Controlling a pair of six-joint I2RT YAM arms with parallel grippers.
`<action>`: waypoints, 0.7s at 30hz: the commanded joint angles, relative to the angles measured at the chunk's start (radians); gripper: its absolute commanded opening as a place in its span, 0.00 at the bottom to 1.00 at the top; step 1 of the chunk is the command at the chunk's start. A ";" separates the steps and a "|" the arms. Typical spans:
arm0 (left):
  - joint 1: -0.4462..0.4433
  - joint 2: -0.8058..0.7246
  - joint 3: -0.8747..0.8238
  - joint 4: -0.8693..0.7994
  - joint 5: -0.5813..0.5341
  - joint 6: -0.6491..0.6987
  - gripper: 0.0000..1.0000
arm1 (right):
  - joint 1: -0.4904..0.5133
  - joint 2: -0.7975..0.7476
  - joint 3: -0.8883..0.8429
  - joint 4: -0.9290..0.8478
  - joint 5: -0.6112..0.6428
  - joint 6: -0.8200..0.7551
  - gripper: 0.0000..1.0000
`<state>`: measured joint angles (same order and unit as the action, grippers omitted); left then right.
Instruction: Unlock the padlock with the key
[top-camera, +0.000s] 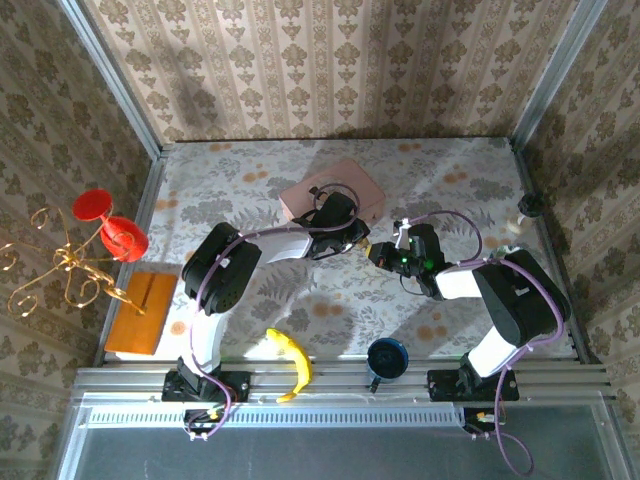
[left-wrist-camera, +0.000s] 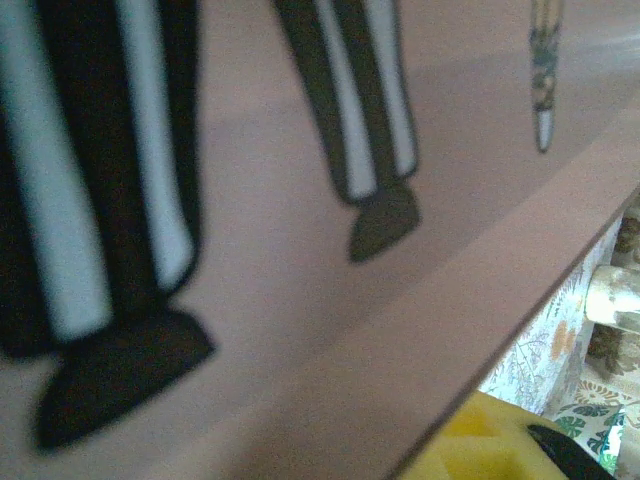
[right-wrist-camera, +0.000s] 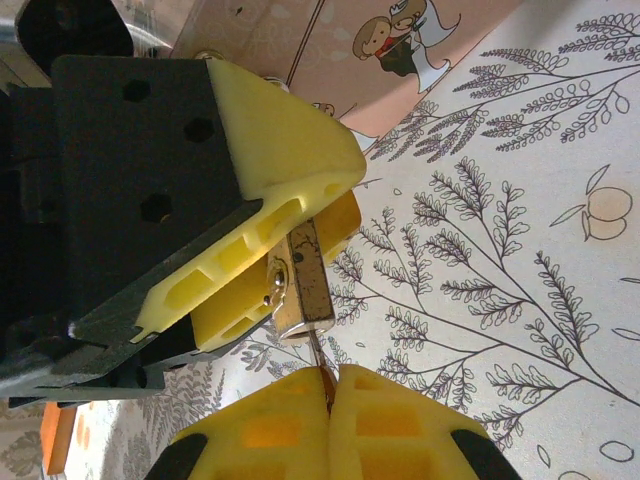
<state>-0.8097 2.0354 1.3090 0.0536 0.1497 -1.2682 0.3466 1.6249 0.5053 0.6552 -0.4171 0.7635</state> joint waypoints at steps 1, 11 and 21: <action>-0.008 0.012 0.005 0.042 0.066 -0.025 0.08 | 0.000 0.000 0.042 0.003 0.011 0.007 0.00; -0.007 0.007 -0.013 0.057 0.067 -0.028 0.08 | 0.000 0.002 0.055 -0.024 0.016 0.000 0.00; -0.009 0.005 -0.022 0.063 0.070 -0.031 0.08 | 0.000 0.006 0.084 -0.054 0.021 -0.010 0.00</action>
<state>-0.8097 2.0354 1.3006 0.0765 0.1501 -1.2724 0.3466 1.6253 0.5480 0.5903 -0.4095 0.7631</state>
